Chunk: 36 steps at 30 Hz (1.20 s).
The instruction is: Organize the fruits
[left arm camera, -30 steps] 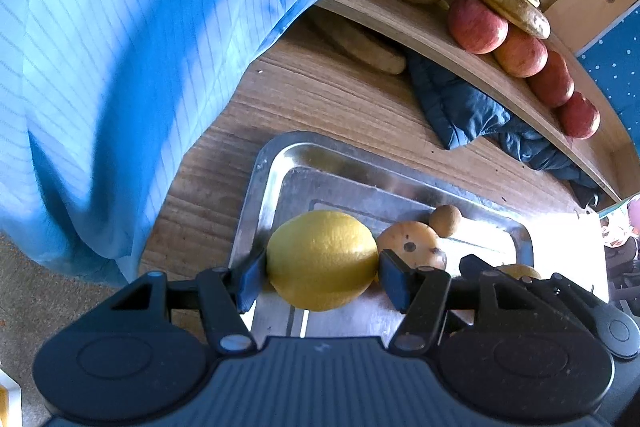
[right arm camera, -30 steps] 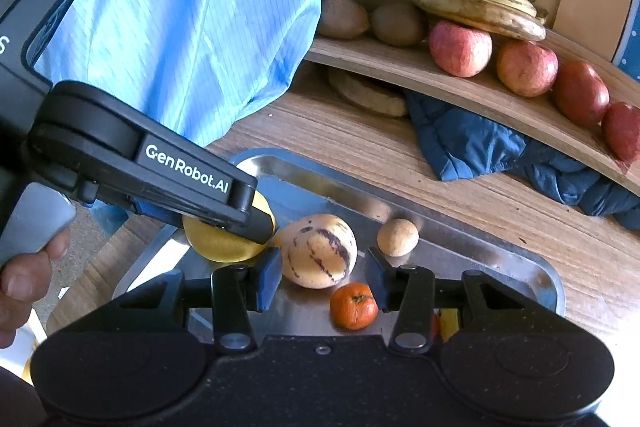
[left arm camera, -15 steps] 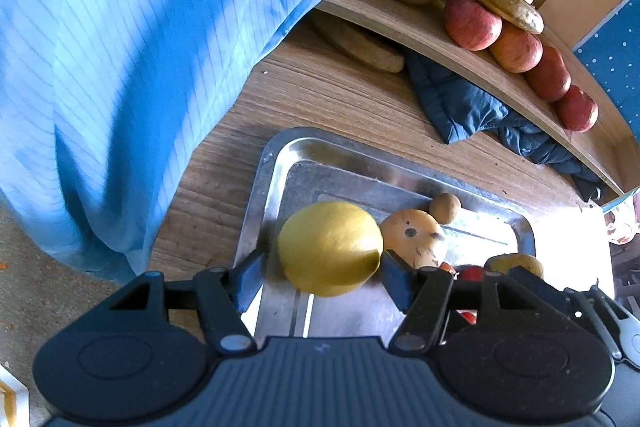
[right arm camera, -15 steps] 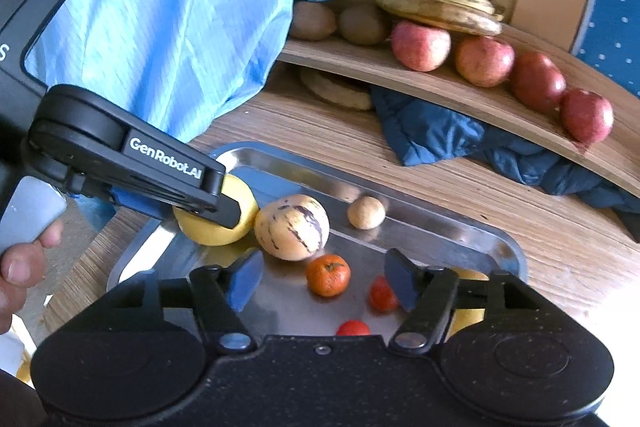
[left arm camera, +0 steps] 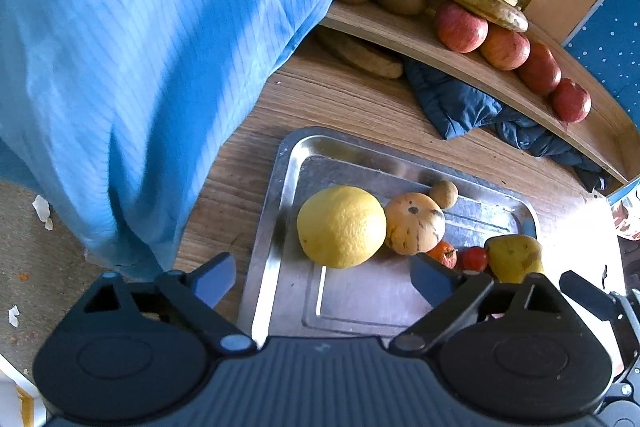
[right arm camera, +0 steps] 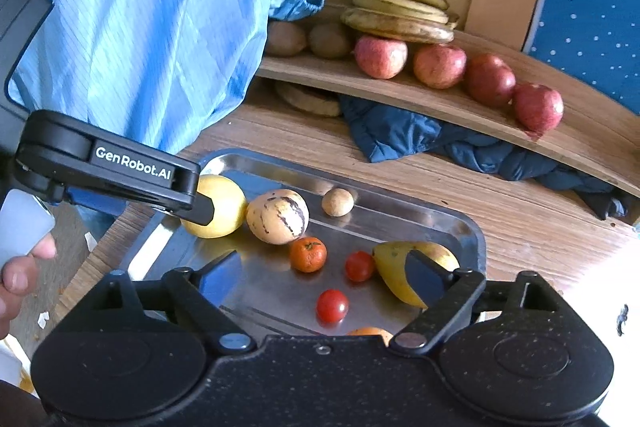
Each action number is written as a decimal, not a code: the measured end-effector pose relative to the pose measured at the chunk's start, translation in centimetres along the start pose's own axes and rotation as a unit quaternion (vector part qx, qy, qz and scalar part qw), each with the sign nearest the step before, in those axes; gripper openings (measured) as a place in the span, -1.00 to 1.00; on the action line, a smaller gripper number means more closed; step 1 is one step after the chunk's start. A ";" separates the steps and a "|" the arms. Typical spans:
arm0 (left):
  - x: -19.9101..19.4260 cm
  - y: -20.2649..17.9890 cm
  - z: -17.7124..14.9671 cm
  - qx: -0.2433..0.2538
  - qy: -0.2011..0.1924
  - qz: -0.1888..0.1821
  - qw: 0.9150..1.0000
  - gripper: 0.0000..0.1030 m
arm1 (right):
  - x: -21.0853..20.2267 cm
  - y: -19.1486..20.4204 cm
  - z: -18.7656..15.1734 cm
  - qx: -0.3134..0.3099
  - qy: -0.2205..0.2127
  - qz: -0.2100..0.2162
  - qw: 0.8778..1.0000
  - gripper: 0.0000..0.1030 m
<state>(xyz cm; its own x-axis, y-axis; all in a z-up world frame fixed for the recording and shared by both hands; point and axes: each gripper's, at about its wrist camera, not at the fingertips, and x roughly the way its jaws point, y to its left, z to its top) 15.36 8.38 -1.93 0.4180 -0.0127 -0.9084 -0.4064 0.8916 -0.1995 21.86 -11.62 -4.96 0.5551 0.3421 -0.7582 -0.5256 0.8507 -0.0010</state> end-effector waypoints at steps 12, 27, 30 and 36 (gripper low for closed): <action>-3.1 -0.3 -2.0 0.030 -0.031 0.010 0.999 0.99 | -3.8 -0.7 -1.6 0.038 -0.043 -0.010 0.998 0.95; -6.6 -0.6 -3.9 0.094 -0.082 -0.002 0.992 0.99 | -7.7 -1.7 -3.8 0.111 -0.106 -0.041 0.987 0.98; -7.2 -1.0 -4.0 0.110 -0.096 -0.011 0.989 0.99 | -8.1 -1.8 -3.8 0.115 -0.112 -0.050 0.986 0.98; -7.6 -1.0 -3.8 0.133 -0.106 -0.014 0.985 0.99 | -8.7 -1.4 -3.9 0.128 -0.116 -0.067 0.983 0.98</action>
<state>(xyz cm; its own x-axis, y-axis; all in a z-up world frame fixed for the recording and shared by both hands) 9.51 5.85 3.76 0.5973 0.0315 -0.8014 -0.1774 0.9797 -0.0937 15.31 -17.36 -0.88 0.7554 0.2769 -0.5939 -0.2755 0.9565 0.0956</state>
